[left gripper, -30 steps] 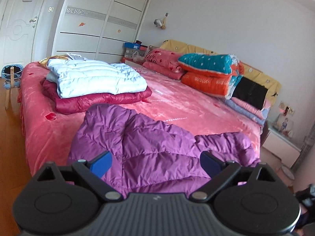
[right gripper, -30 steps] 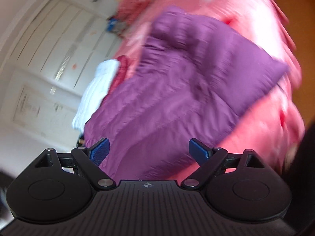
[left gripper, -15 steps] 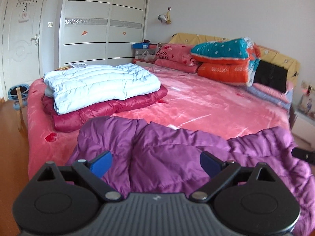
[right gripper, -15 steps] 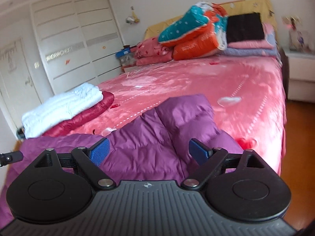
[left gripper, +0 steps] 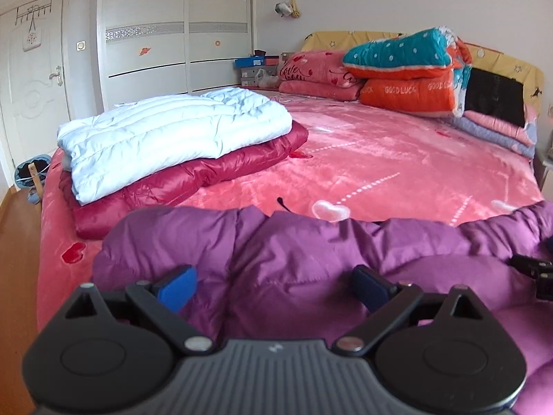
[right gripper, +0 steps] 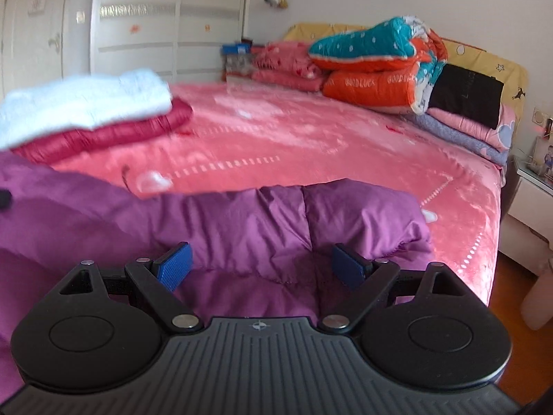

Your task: Fold large clothes

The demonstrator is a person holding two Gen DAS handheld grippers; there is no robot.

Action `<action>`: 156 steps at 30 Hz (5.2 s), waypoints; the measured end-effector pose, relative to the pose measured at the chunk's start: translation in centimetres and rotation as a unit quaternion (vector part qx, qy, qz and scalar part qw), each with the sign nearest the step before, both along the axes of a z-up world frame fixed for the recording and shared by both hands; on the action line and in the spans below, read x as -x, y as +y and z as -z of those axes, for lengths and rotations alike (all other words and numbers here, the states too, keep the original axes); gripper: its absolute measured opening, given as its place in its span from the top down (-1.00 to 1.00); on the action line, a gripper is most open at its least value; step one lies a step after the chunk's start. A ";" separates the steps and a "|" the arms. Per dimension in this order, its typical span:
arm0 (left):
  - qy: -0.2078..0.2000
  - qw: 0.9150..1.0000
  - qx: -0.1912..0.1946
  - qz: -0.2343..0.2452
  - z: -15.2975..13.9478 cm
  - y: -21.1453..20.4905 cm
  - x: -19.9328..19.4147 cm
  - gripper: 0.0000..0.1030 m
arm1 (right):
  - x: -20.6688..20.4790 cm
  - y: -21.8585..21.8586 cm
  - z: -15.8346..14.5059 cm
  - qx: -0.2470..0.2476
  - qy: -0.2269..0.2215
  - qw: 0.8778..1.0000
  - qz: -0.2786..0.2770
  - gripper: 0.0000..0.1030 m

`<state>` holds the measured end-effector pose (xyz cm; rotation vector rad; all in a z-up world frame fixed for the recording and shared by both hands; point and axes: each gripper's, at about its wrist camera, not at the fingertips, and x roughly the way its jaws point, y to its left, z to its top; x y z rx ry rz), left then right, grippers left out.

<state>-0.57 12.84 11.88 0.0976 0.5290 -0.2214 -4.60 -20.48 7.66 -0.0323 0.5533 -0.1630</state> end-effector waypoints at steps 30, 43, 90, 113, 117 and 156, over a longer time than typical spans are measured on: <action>0.005 0.999 0.046 0.008 6.6 -1.6 -6.6 -1.00 | -5.9 -4.1 4.7 -0.111 0.017 0.992 0.048 -1.00; -0.006 1.000 0.029 0.004 7.5 -2.2 -6.9 -1.00 | -5.1 -4.1 4.8 -0.089 -0.004 0.995 0.051 -1.00; -0.020 0.997 0.070 -0.038 -9.9 9.9 10.9 -0.99 | 17.9 -5.7 -5.8 -0.177 -0.069 0.980 0.055 -1.00; 0.104 0.972 0.207 0.030 -3.8 16.9 6.7 -0.99 | 16.1 -13.4 -4.6 -0.263 -0.007 0.965 0.021 -1.00; 0.136 0.961 0.239 0.032 -1.3 17.0 3.6 -0.99 | 12.7 -17.2 -1.0 -0.333 0.019 0.942 0.039 -1.00; 0.302 0.895 0.259 0.202 7.3 10.6 -8.1 -0.34 | -1.4 -12.1 2.0 -0.427 0.172 0.887 -0.023 -0.68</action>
